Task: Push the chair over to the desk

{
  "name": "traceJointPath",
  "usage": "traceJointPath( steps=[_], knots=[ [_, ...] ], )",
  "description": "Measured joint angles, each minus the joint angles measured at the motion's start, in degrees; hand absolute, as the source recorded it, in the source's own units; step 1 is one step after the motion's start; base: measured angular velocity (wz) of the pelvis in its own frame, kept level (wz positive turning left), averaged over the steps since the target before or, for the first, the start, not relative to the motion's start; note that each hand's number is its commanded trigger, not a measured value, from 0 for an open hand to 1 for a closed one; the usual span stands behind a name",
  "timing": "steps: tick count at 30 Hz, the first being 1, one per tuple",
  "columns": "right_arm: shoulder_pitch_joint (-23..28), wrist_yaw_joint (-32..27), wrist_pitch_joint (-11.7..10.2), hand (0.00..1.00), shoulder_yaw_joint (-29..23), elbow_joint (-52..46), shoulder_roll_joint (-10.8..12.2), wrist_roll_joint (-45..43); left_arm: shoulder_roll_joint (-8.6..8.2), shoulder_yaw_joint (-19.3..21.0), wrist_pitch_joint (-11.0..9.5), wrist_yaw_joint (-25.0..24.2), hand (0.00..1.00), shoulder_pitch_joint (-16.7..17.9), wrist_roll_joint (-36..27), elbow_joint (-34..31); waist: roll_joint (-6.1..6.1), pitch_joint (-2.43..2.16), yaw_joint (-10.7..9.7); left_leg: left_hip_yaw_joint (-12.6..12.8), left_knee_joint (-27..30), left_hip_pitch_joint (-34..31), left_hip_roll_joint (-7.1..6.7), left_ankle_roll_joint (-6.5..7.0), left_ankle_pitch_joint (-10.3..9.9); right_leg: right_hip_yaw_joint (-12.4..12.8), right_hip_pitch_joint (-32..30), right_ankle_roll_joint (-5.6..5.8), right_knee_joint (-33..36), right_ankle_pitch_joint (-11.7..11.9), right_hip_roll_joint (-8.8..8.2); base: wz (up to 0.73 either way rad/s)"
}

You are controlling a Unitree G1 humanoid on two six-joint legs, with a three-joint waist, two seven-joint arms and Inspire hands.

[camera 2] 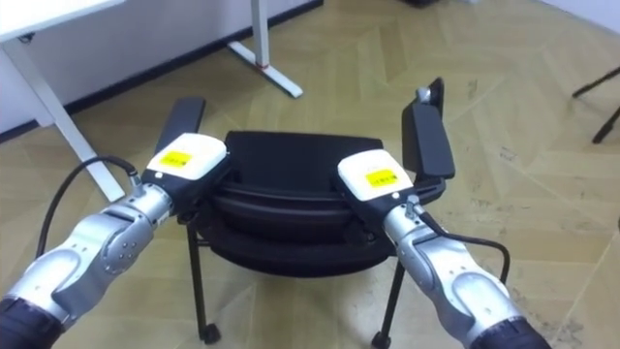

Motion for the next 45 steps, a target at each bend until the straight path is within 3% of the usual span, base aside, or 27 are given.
traceJointPath(
  steps=[4,7,9,11,12,14,17,18,19,21,22,24,25,26,27,29,31,32,33,34,35,36,38,40,42,44,45],
  knots=[
    [-0.3,0.0,-0.5,1.0,-0.3,1.9,2.1,-1.2,0.0,1.0,-1.9,0.7,1.0,0.0,0.1,3.0,-0.65,0.24,0.8,0.3,8.5,-3.0,1.24,-0.92,-0.6,-1.3,0.4,-1.71,2.1,-1.5,0.15,0.03],
    [-1.1,0.0,-3.3,1.0,-0.4,3.9,2.0,-1.8,-0.11,1.7,-3.6,1.2,1.0,-0.1,0.1,5.3,-0.3,0.65,0.5,0.1,20.2,-8.5,3.54,-0.83,-0.5,-4.2,1.3,-3.32,3.9,-3.5,0.64,0.36],
    [-1.0,0.0,-5.0,1.0,-0.4,4.9,1.9,-1.7,-0.5,1.9,-4.1,1.5,1.0,0.2,0.1,6.7,-0.37,1.17,0.6,0.3,27.1,-11.2,5.48,-0.44,0.7,-4.8,1.1,-4.36,7.0,-6.7,1.06,0.38],
    [-0.9,0.3,-5.7,1.0,-0.4,4.4,1.6,-1.9,-0.49,2.3,-4.6,2.0,1.0,0.7,0.1,6.6,-0.69,1.34,1.2,0.0,32.0,-15.1,5.85,0.38,2.1,-4.8,0.8,-5.87,9.0,-8.2,1.11,0.21],
    [-0.9,0.3,-5.9,1.0,-0.4,3.5,0.7,-1.9,-0.65,2.4,-4.6,2.1,1.0,0.6,0.0,6.3,-0.62,1.15,1.1,0.5,30.8,-18.5,4.96,1.2,1.5,-5.2,0.0,-5.68,9.4,-8.8,1.11,0.17],
    [-0.8,0.2,-6.3,1.0,-0.4,2.7,-0.5,-1.7,-1.04,2.3,-4.7,2.6,1.0,0.8,-0.3,6.2,-0.26,1.32,2.3,1.2,25.0,-22.5,2.38,1.17,1.6,-5.2,-0.8,-5.67,9.7,-9.0,0.74,-0.12],
    [0.6,-1.1,-7.2,1.0,-0.3,2.1,-2.1,-1.7,-1.96,2.0,-4.8,2.6,1.0,1.3,-0.3,6.0,0.62,0.54,4.1,3.6,7.6,-23.5,-1.14,2.18,5.7,-6.0,-0.1,-5.5,10.2,-10.2,0.45,-0.23],
    [0.8,-1.2,-7.4,1.0,-0.3,1.7,-2.4,-1.7,-1.67,2.0,-4.9,2.3,1.0,1.5,-0.3,5.4,0.78,0.35,5.2,3.6,3.6,-23.3,-1.24,2.91,7.2,-5.9,-0.1,-5.2,10.5,-10.8,0.43,-0.38],
    [0.8,-1.4,-7.4,1.0,-0.3,1.6,-2.3,-1.7,-1.24,2.0,-4.9,2.2,1.0,1.7,-0.3,4.6,0.77,0.3,5.6,3.4,2.5,-23.2,-1.16,3.15,8.4,-5.9,-0.1,-5.01,10.6,-11.1,0.39,-0.39],
    [1.4,-2.0,-7.4,1.0,-0.4,0.0,-2.7,-1.6,0.13,2.3,-4.7,2.1,1.0,2.8,-0.4,1.5,0.25,-0.03,5.6,3.3,0.9,-23.1,-2.01,4.32,13.4,-5.8,0.0,-4.08,11.0,-12.4,-0.18,-0.1],
    [1.4,-2.2,-7.4,1.0,-0.4,-0.2,-2.9,-1.6,0.21,2.4,-4.7,2.1,1.0,2.9,-0.4,1.1,0.16,-0.09,5.6,3.2,0.8,-23.0,-2.31,4.55,14.3,-5.7,0.2,-3.78,11.1,-12.8,-0.5,0.0],
    [1.7,-3.2,-7.4,1.0,-0.4,-0.2,-3.1,-1.7,0.54,2.4,-4.7,1.9,1.0,2.9,-0.4,0.3,-1.03,-0.25,5.6,3.4,2.1,-22.1,-4.59,5.13,14.8,-5.7,1.8,-2.32,11.8,-14.3,-2.92,0.02],
    [1.9,-3.4,-7.4,1.0,-0.4,-0.4,-3.3,-1.6,0.64,2.4,-4.7,1.8,1.0,2.9,-0.4,0.0,-1.1,-0.23,5.6,3.4,3.1,-22.0,-5.38,5.52,14.6,-5.8,2.2,-1.86,12.1,-14.9,-3.57,0.05],
    [1.9,-3.7,-7.3,1.0,-0.4,-1.0,-3.5,-1.2,0.82,2.4,-4.7,1.8,1.0,2.8,-0.4,-0.5,-1.62,-0.33,5.7,3.6,5.3,-22.1,-6.57,7.23,13.3,-6.0,3.1,-0.93,12.4,-15.7,-4.74,0.0],
    [1.9,-4.2,-7.1,1.0,-0.5,-1.1,-3.5,-1.1,0.93,2.5,-4.8,1.8,1.0,2.5,-0.5,-0.5,-2.64,-0.39,6.0,3.6,7.1,-22.1,-8.14,7.99,11.4,-6.0,3.8,0.15,13.1,-16.5,-5.94,-0.03],
    [1.0,-4.2,-6.8,1.0,-0.6,-1.2,-3.6,-1.2,0.8,2.8,-4.9,1.9,1.0,1.6,-0.5,-0.1,-3.16,-0.33,6.2,3.4,10.2,-22.5,-9.48,8.82,8.2,-7.0,2.5,1.37,18.9,-17.0,-8.19,-0.02],
    [0.6,-4.1,-6.4,1.0,-0.7,-0.9,-3.2,-1.5,0.7,2.9,-4.9,1.7,1.0,1.0,-0.6,0.3,-2.39,-0.17,6.0,2.7,12.7,-22.6,-9.48,9.13,5.5,-7.4,-1.0,1.46,30.0,-13.5,-9.78,0.14],
    [0.9,-4.1,-6.4,1.0,-0.6,-0.9,-3.2,-1.4,0.75,2.8,-5.0,1.7,1.0,1.0,-0.5,0.3,-2.35,-0.13,5.9,1.8,13.5,-21.6,-9.23,9.03,4.2,-7.2,-2.9,1.33,35.6,-9.6,-10.55,0.29],
    [1.3,-4.1,-6.4,1.0,-0.5,-0.7,-2.9,-1.2,0.97,2.6,-5.1,1.8,1.0,1.1,-0.5,0.4,-1.86,0.29,6.0,1.1,13.6,-20.0,-9.17,9.53,3.0,-6.7,-4.6,1.48,40.0,-4.7,-11.08,0.24],
    [1.2,-4.1,-6.5,1.0,-0.4,-0.4,-2.7,-1.2,1.16,2.4,-5.2,1.8,1.0,1.1,-0.5,0.5,-1.88,0.29,6.1,0.8,13.5,-19.1,-9.13,9.77,2.3,-6.1,-5.3,1.4,41.8,-2.1,-11.09,0.22],
    [1.4,-4.1,-6.5,1.0,-0.2,0.1,-2.3,-0.8,1.27,2.3,-5.5,2.0,1.0,1.1,-0.5,1.2,-1.38,0.4,6.1,-0.3,13.4,-17.7,-9.08,9.9,1.2,-5.9,-6.2,1.49,44.5,3.2,-11.04,0.23],
    [1.4,-4.2,-6.5,1.0,0.3,0.3,-2.2,-0.7,1.69,1.9,-5.8,2.4,1.0,1.0,-0.6,1.4,-1.03,0.45,6.3,-1.5,12.9,-16.4,-9.08,9.94,0.3,-5.6,-7.6,1.53,46.9,3.5,-10.86,0.21],
    [0.8,-4.2,-6.1,1.0,0.8,0.3,-1.8,-0.7,2.55,1.9,-6.0,3.6,1.0,1.3,-1.2,1.6,0.12,0.85,6.8,-2.2,11.8,-14.7,-8.38,9.71,-0.5,-5.9,-12.2,1.1,48.7,-1.1,-9.82,0.09],
    [0.1,-4.2,-5.8,1.0,1.9,0.6,-1.3,-0.7,3.16,2.0,-6.7,4.5,1.0,1.5,-1.7,2.5,0.6,0.97,6.9,-3.2,10.4,-12.5,-8.22,9.36,-1.1,-5.8,-17.2,0.71,46.5,-4.4,-8.42,0.23],
    [-0.2,-4.2,-5.2,1.0,2.9,0.8,-0.3,-0.7,3.6,2.4,-6.7,4.9,1.0,2.5,-1.9,2.6,0.61,1.01,7.2,-4.6,9.3,-9.6,-8.12,8.45,-2.8,-4.5,-21.8,0.4,34.9,-5.3,-5.9,0.34],
    [-0.1,-4.2,-5.2,1.0,3.4,0.5,-0.3,-1.0,4.06,2.6,-6.7,4.9,1.0,3.0,-2.2,2.4,0.3,0.78,7.0,-6.4,9.5,-7.8,-8.13,7.6,-4.6,-2.6,-23.0,0.02,21.7,-3.0,-4.76,0.6],
    [-0.2,-4.1,-5.4,1.0,3.5,0.4,-0.3,-0.9,4.4,2.6,-6.7,5.3,1.0,3.6,-2.9,2.5,0.2,0.68,6.2,-8.2,10.3,-6.8,-8.26,6.86,-6.1,-1.5,-22.6,0.3,13.8,1.1,-4.8,0.78]
  ],
)
